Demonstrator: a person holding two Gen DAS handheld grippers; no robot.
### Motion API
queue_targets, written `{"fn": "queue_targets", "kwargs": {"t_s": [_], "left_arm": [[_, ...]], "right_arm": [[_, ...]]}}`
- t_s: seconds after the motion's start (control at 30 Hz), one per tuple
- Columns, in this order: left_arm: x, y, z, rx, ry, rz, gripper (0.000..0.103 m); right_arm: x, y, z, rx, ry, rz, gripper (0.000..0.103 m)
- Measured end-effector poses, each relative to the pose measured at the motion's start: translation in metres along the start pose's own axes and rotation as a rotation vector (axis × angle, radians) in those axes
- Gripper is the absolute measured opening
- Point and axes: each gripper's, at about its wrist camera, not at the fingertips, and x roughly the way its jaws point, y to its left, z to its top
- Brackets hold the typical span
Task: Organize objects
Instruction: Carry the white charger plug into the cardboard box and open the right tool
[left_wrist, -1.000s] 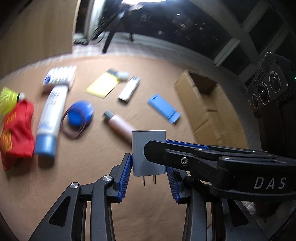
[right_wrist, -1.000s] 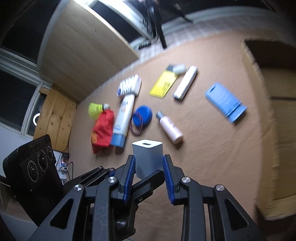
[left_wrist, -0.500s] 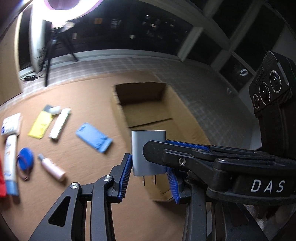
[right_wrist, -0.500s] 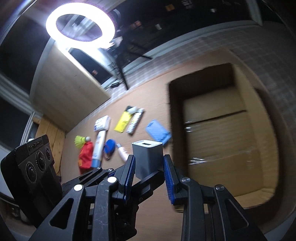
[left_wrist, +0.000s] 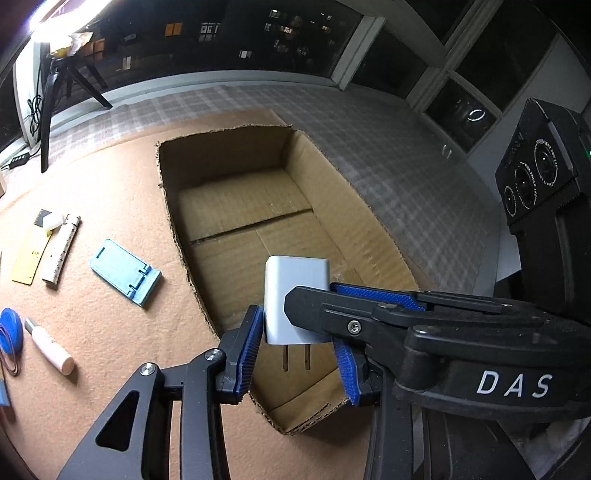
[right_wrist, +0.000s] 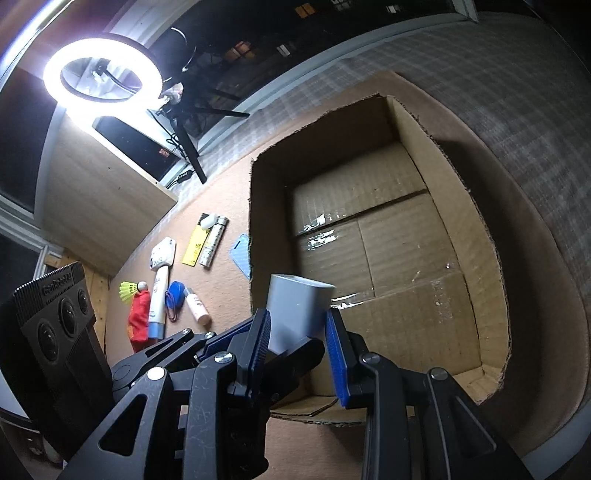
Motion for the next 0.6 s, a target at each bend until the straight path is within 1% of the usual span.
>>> {"fn": "queue_targets", "kwargs": {"t_s": [0.03,0.07,0.1,0.17,0.4,0.6], "left_arm": [[0.001,0.002,-0.001,-0.004,0.002,0.005,0.06],[0.0,0.002,-0.001,-0.008,-0.002,0.012,0.064],[0.0,0.004,-0.001,-0.011,-0.006,0.019,0.067],[-0.002,0.013,-0.003,-0.01,-0.008,0.017,0.067],[-0.017,0.025,-0.008,-0.015,-0.031,0.038,0.067],[-0.048,0.052,-0.022,-0.056,-0.053,0.071,0.067]], "right_arm": [[0.0,0.0,0.001,0.0,-0.008,-0.024,0.04],[-0.002,-0.001,0.0,0.001,-0.018,-0.041,0.054],[-0.004,-0.002,0.0,0.004,-0.032,-0.052,0.061],[-0.007,-0.003,0.001,0.004,-0.043,-0.048,0.063],[-0.008,0.008,-0.002,-0.013,-0.045,-0.036,0.063],[0.001,0.033,-0.006,-0.06,-0.037,-0.028,0.063]]}}
